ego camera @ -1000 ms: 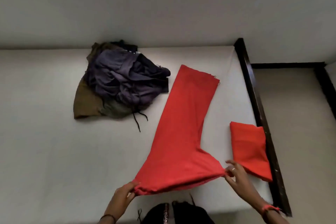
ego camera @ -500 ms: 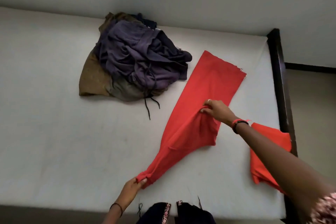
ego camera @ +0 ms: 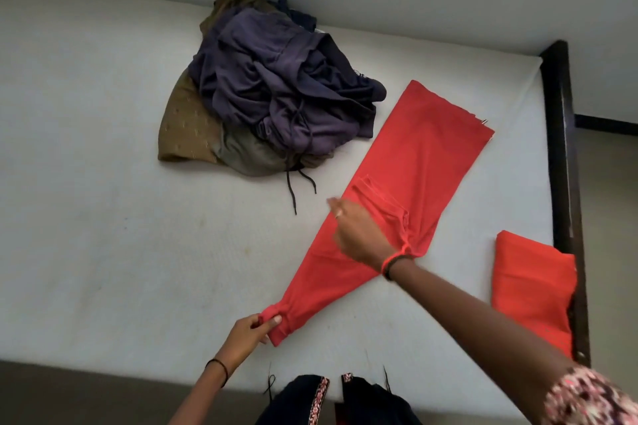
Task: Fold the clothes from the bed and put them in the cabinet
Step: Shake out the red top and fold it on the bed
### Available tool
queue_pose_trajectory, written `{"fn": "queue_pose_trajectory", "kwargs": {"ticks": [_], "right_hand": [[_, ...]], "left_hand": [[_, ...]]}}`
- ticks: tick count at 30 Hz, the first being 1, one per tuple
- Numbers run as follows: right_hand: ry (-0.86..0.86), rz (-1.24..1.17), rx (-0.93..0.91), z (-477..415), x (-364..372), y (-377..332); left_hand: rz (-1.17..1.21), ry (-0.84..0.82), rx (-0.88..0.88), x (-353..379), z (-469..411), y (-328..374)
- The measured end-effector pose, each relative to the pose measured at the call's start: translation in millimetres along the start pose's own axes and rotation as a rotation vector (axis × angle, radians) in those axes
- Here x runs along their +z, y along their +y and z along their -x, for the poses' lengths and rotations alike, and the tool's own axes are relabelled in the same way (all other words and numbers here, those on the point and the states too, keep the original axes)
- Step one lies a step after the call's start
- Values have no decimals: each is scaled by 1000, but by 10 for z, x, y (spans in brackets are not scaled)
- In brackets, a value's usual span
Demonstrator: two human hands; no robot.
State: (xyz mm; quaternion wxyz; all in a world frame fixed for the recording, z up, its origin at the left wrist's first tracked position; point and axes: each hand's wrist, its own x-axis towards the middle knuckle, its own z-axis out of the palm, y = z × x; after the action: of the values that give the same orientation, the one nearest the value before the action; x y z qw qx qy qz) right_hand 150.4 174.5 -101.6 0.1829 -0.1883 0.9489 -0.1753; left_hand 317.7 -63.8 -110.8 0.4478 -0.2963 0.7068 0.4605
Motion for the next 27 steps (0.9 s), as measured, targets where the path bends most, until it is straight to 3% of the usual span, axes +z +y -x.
{"fn": "queue_pose_trajectory", "kwargs": {"ticks": [3,5,9,14,19,21,23,25,27], "right_hand": [[-129,47,-232,635,407,-405],[-171,94,-272,948,647,-632],[-188,21,-62,1135,887,-945],[107,-284,143,1063,890,-1079],[26,-485,264,1178,812,-1007],[-52,-598,308,1239,762,-983],[-54,-660,334,1279,636,-1008],[-26,-725,342,1296,507,-1041],[12,-811,375,1303,413,-1064]], "left_hand": [[-37,91,24,-28,66,86],[-49,118,48,-48,121,164],[-115,150,95,-20,258,368],[-152,152,157,42,454,668],[-211,-53,194,-258,579,1003],[-110,34,271,-413,488,1095],[-21,78,483,-480,363,1162],[4,-47,597,-392,269,1269],[-45,-206,534,-228,171,1403]]}}
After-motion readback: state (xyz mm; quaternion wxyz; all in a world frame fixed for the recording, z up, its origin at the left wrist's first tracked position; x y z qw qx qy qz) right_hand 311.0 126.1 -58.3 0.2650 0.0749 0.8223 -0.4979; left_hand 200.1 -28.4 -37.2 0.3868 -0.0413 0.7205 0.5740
